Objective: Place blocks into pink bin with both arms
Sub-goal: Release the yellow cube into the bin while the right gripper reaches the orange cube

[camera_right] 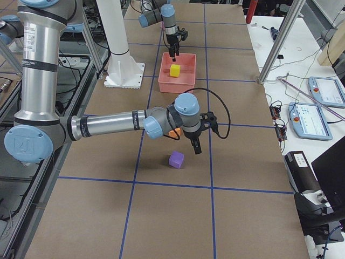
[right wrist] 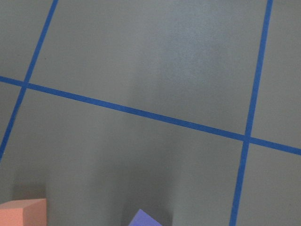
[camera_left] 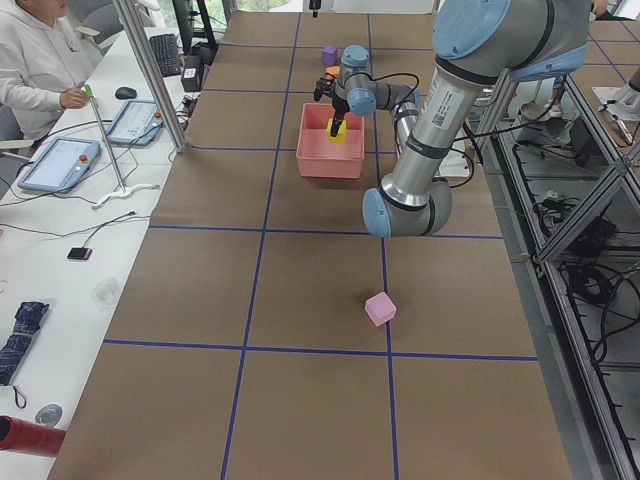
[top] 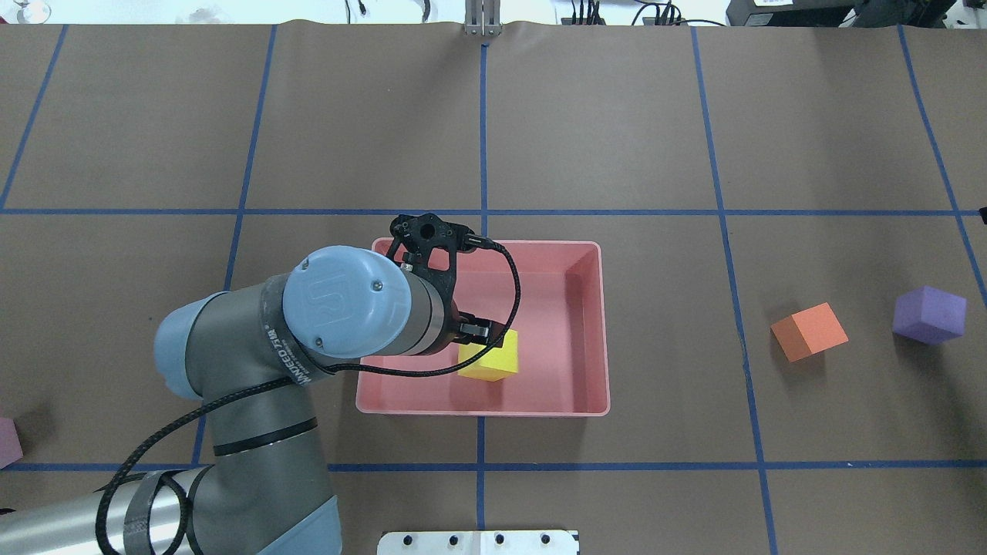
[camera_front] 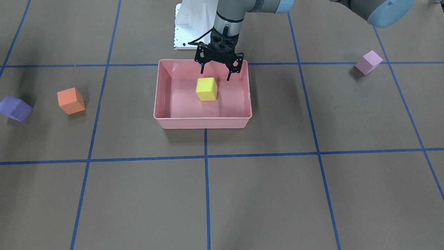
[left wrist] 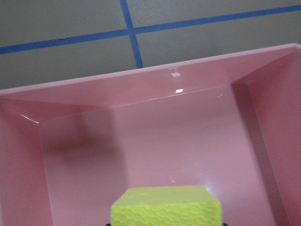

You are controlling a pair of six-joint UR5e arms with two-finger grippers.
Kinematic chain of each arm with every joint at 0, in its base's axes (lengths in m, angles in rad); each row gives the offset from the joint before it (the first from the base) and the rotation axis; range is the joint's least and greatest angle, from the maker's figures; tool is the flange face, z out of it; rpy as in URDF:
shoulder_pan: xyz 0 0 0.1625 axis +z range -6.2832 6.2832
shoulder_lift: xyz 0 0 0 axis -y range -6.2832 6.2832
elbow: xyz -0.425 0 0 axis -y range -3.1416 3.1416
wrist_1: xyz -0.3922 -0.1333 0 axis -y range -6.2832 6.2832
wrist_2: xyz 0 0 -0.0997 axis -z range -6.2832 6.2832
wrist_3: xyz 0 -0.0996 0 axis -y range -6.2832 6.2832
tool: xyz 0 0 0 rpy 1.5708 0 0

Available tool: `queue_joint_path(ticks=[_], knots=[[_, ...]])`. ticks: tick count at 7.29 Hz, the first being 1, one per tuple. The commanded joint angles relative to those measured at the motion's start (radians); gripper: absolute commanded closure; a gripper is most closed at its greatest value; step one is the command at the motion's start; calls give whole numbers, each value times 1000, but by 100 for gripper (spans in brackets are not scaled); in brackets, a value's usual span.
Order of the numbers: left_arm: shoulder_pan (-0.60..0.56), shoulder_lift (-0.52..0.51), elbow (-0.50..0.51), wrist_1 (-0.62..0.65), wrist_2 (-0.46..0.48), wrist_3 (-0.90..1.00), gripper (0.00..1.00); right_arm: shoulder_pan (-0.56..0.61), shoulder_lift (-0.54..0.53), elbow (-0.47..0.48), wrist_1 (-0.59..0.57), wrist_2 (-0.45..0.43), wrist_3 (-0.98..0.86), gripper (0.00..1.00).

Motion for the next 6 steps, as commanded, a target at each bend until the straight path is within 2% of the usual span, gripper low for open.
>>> queue_joint_path(ticks=[1,3,4,6], knots=[[-53,83,-143,83,-49,173,0,-160,-14,7,203,-33,268,0],[-70,112,-147,81,-48,175,0,-364,-16,73,233,-213,499,0],[-70,112,-147,81,-48,175,0,-483,-16,96,234,-345,589,0],[-70,113,-145,81,-48,175,0,-631,-46,102,292,-496,672,0]])
